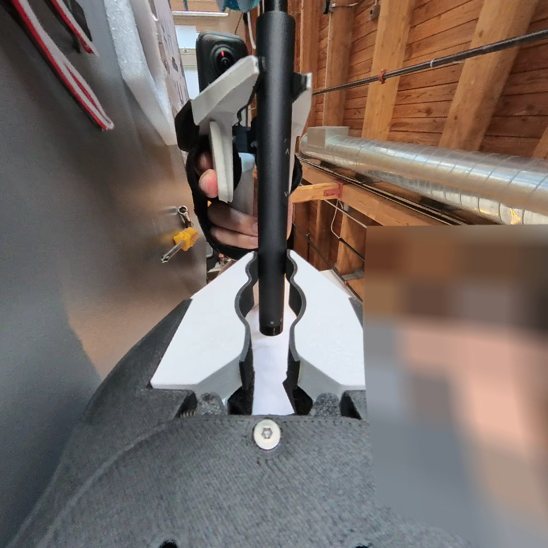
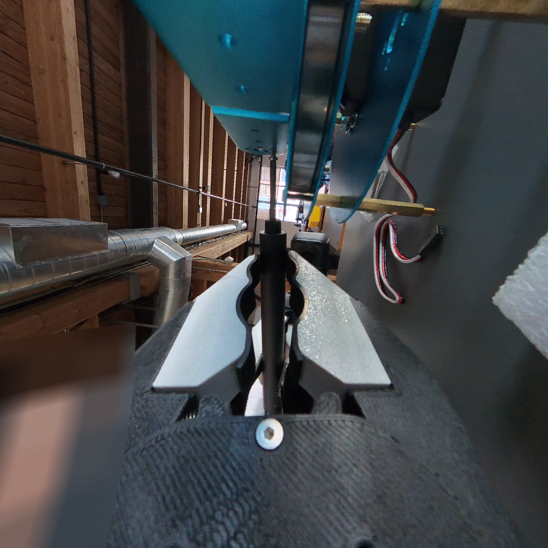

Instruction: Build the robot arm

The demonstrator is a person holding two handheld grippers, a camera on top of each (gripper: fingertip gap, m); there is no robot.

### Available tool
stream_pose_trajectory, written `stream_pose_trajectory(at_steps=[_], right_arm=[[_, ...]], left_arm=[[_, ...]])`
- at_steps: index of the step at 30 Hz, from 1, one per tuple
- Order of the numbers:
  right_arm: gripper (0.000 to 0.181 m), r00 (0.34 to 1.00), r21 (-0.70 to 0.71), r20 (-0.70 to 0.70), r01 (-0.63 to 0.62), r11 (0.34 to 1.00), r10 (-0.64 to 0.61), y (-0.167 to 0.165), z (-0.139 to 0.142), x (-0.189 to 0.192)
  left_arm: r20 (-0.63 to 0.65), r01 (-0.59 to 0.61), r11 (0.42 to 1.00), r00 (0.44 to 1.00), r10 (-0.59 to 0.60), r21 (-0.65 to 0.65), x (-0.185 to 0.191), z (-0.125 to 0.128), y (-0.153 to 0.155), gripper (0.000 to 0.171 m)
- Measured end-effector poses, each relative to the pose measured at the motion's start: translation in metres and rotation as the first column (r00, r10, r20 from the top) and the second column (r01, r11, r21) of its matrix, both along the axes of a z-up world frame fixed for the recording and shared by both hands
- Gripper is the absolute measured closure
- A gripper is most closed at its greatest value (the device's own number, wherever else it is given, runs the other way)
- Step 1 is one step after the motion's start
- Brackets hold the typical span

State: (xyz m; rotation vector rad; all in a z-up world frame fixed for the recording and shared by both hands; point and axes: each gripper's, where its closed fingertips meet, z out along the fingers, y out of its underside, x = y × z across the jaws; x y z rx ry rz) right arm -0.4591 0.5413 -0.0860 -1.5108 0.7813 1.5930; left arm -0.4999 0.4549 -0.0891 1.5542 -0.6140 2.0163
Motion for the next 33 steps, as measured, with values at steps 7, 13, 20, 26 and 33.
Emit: stream_pose_trajectory(at_steps=[7,13,20,26,33], right_arm=[[0.157,0.989,-0.024,0.150,0.001,1.000,0.003,-0.007,-0.001,0.000],[0.164,0.983,-0.071,0.180,-0.020,0.997,0.032,-0.003,-0.007,-0.002],[0.166,1.000,-0.028,0.012,-0.004,1.000,0.004,-0.003,-0.001,-0.001],[0.166,0.997,0.017,-0.081,-0.015,1.000,0.016,-0.002,0.000,-0.002],[0.166,0.999,0.021,-0.029,-0.014,1.000,0.015,-0.002,-0.002,-0.002]], left_arm=[[-0.071,-0.024,0.995,0.997,0.031,0.098,0.001,-0.005,0.005,0.156],[-0.108,-0.010,0.990,0.994,0.025,0.141,0.004,-0.009,0.004,0.155],[-0.067,-0.022,0.995,0.997,0.028,0.097,0.002,0.001,0.006,0.155],[-0.033,-0.039,0.999,0.999,0.038,-0.017,-0.001,0.002,0.011,0.156],[-0.059,-0.050,0.997,0.997,0.053,0.057,0.002,-0.002,0.008,0.156]])
